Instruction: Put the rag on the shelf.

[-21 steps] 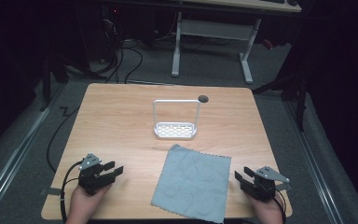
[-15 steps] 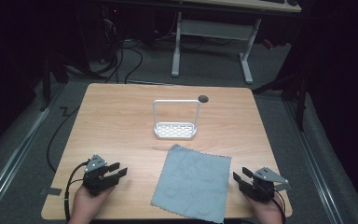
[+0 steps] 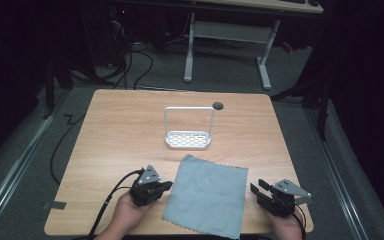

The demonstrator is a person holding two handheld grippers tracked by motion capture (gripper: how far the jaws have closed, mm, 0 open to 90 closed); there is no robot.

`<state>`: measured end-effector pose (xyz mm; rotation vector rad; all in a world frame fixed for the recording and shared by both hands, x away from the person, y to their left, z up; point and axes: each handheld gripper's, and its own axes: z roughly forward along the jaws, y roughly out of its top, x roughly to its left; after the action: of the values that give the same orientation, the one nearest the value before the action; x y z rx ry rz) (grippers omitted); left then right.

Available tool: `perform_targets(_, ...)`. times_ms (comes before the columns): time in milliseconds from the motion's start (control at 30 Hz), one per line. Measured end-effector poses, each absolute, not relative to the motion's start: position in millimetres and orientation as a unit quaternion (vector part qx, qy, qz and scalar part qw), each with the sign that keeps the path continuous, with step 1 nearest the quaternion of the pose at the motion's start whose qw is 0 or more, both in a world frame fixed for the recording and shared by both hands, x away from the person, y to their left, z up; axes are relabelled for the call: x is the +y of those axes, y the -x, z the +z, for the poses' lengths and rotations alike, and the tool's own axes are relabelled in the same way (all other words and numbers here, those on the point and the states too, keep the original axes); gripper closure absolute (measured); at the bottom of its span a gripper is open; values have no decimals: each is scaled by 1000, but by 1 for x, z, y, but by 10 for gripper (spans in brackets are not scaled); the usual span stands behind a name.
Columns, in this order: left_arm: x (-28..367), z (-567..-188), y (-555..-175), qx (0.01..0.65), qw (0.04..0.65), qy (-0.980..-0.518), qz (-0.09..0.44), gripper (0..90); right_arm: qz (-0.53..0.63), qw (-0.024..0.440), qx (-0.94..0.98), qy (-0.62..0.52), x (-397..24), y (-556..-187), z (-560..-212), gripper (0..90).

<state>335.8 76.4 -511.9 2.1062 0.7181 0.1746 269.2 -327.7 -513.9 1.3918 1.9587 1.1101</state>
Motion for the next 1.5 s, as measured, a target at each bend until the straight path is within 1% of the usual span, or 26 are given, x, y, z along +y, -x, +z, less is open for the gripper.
perform_targets(133, 57, -521, -342, 279, 414, -863, 72, 900, 406, 240, 722, -505, -329, -267, -514, 600)
perform_targets(167, 54, -528, -342, 278, 394, -873, 71, 900, 407, 235, 722, -507, -329, -267, -515, 601)
perform_targets(233, 54, -529, -340, 274, 396, -873, 75, 900, 407, 233, 724, -507, -330, -266, -516, 602)
perform_targets(300, 57, -529, -339, 280, 397, -872, 66, 900, 406, 230, 728, -503, -328, -266, -516, 604)
perform_targets(500, 74, -529, -325, 284, 395, -871, 72, 900, 411, 225, 733, -493, -321, -271, -516, 605)
perform_targets(667, 97, -528, -311, 302, 388, -867, 77, 900, 416, 215, 748, -470, -304, -284, -515, 608)
perform_targets(700, 106, -527, -303, 309, 383, -867, 77, 900, 418, 208, 756, -458, -296, -291, -516, 622)
perform_targets(733, 106, -527, -303, 309, 383, -867, 77, 900, 418, 208, 756, -458, -296, -291, -516, 622)
perform_targets(867, 116, -526, -296, 320, 375, -866, 81, 899, 422, 186, 774, -433, -277, -302, -517, 676)
perform_targets(900, 120, -525, -296, 330, 381, -859, 85, 876, 418, 176, 786, -421, -267, -307, -518, 714)
perform_targets(933, 120, -525, -296, 330, 381, -859, 85, 857, 418, 176, 786, -421, -267, -307, -518, 714)
perform_targets(967, 122, -524, -298, 336, 393, -852, 85, 857, 416, 170, 791, -414, -261, -309, -519, 736)
perform_targets(1000, 122, -522, -302, 343, 405, -843, 82, 827, 411, 168, 797, -409, -255, -312, -520, 755)
perform_targets(1067, 118, -519, -314, 349, 422, -833, 86, 777, 398, 168, 806, -405, -245, -317, -522, 778)
perform_targets(1100, 110, -519, -326, 349, 426, -830, 93, 747, 382, 175, 813, -403, -235, -322, -524, 786)
perform_targets(1200, 101, -524, -334, 344, 411, -839, 93, 748, 368, 182, 817, -405, -229, -326, -527, 792)
perform_targets(1233, 99, -527, -335, 345, 406, -842, 87, 753, 361, 176, 820, -407, -227, -326, -529, 793)
perform_targets(1300, 98, -530, -330, 334, 399, -849, 91, 763, 357, 187, 824, -398, -226, -323, -530, 794)
perform_targets(1333, 98, -530, -328, 331, 397, -851, 89, 763, 353, 184, 825, -400, -226, -321, -529, 794)
perform_targets(1433, 103, -531, -314, 330, 407, -849, 69, 764, 358, 179, 825, -399, -227, -313, -529, 793)
perform_targets(1467, 103, -531, -307, 343, 420, -838, 52, 765, 356, 175, 827, -397, -226, -307, -529, 792)
perform_targets(1500, 107, -530, -305, 326, 408, -851, 49, 765, 357, 174, 831, -390, -226, -297, -529, 783)
